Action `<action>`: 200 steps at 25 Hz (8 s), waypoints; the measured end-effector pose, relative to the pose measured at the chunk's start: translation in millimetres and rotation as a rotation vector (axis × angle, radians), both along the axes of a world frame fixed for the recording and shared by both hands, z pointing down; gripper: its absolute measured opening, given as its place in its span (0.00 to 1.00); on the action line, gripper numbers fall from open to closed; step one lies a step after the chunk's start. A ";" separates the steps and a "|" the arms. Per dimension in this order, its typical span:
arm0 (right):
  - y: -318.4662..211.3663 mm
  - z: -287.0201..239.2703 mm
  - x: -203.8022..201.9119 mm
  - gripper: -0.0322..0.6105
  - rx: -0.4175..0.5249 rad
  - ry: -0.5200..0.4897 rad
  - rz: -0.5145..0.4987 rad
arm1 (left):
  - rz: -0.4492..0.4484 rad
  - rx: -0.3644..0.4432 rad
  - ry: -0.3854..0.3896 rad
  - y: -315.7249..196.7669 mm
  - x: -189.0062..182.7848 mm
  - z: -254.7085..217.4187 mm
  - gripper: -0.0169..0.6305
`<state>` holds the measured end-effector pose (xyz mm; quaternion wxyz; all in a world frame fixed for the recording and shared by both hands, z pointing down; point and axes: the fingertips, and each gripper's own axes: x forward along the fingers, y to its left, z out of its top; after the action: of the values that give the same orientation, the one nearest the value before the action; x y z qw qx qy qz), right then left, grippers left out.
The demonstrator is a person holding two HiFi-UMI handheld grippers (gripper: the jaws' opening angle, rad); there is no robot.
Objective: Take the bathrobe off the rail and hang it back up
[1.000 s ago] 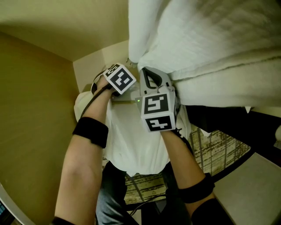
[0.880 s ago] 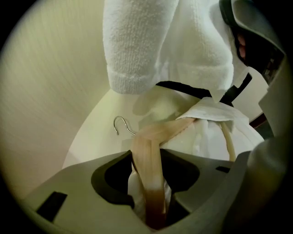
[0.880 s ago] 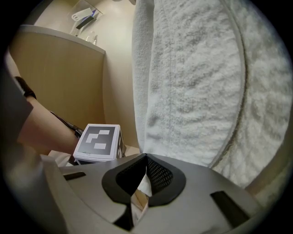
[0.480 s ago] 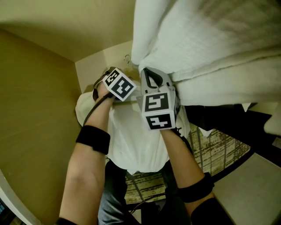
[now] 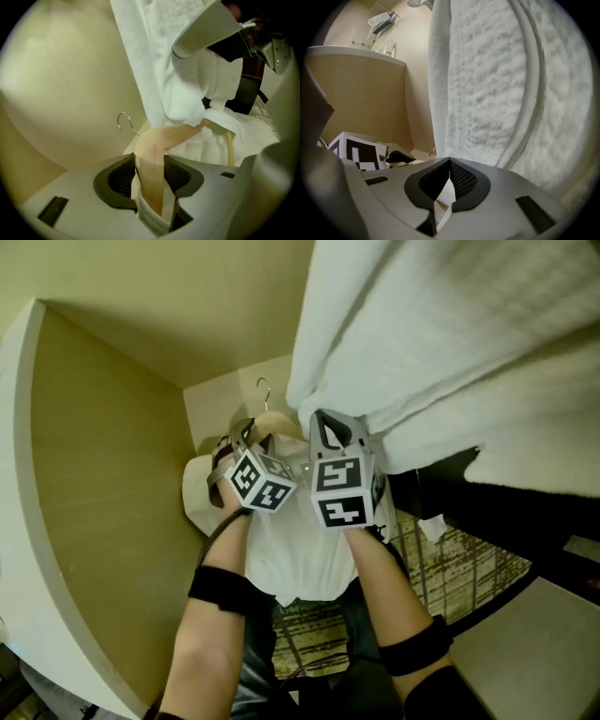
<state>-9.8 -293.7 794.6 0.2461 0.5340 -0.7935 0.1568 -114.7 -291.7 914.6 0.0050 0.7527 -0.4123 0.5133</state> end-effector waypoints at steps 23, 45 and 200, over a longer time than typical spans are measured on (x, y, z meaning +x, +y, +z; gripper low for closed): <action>90.2 -268.1 -5.5 0.09 0.211 -0.034 -0.102 | -0.103 0.541 0.149 133.7 11.9 -337.5 0.30; 160.1 -644.2 -7.5 0.09 0.746 -0.032 -0.197 | -0.013 0.987 0.269 171.4 15.0 -742.4 0.30; 228.9 -450.2 44.7 0.08 0.175 -0.179 -0.159 | -0.361 0.353 0.684 246.8 -101.8 -599.5 0.03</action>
<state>34.9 -64.8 344.4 0.1387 0.4727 -0.8628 0.1139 -216.5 -44.9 315.0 0.1023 0.7848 -0.5934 0.1467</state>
